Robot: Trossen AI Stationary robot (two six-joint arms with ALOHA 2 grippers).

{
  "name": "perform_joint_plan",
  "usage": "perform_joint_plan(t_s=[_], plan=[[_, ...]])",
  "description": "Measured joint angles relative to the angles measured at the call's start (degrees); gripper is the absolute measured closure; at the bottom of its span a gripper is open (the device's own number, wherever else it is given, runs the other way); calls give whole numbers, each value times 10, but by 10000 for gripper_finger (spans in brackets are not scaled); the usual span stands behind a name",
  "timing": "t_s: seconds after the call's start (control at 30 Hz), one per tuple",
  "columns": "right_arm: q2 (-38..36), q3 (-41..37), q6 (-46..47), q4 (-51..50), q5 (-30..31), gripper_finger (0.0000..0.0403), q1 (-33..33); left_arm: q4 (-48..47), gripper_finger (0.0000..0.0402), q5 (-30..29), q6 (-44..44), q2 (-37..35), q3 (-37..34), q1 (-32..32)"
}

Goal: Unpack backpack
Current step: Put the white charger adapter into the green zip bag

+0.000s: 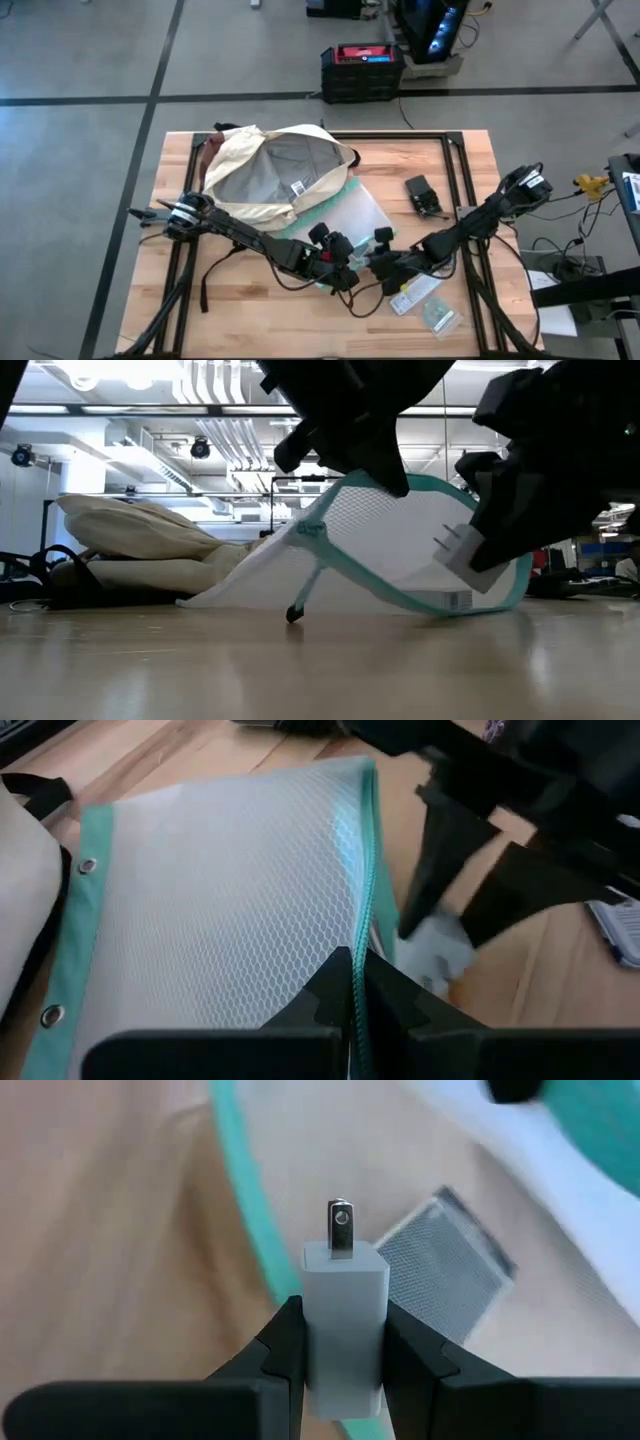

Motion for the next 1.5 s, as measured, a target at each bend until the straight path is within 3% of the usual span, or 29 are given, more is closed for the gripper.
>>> perform_joint_plan(t_s=[0.27,0.33,0.43,0.47,0.63,0.87,1.07,1.27,1.5], plan=[[58,-1,-55,124,-55,332,0,24,402,0,0,0,-8,0],[80,3,-59,125,-1,332,-7,23,402,0,0,0,-8,-1],[97,6,-31,79,170,332,-15,23,402,11,0,0,-9,-2],[99,6,-24,66,196,332,-17,24,402,12,0,0,-9,-4],[80,7,-11,86,149,332,-12,23,402,16,0,0,-14,-8],[95,7,-40,130,140,323,-31,42,402,15,2,1,-14,-7],[126,7,-32,129,134,245,-48,43,402,14,2,1,-14,-8],[102,7,-30,120,129,172,-32,44,402,14,2,1,-18,-9],[1,7,6,0,21,105,26,44,402,14,0,2,-22,-9]])
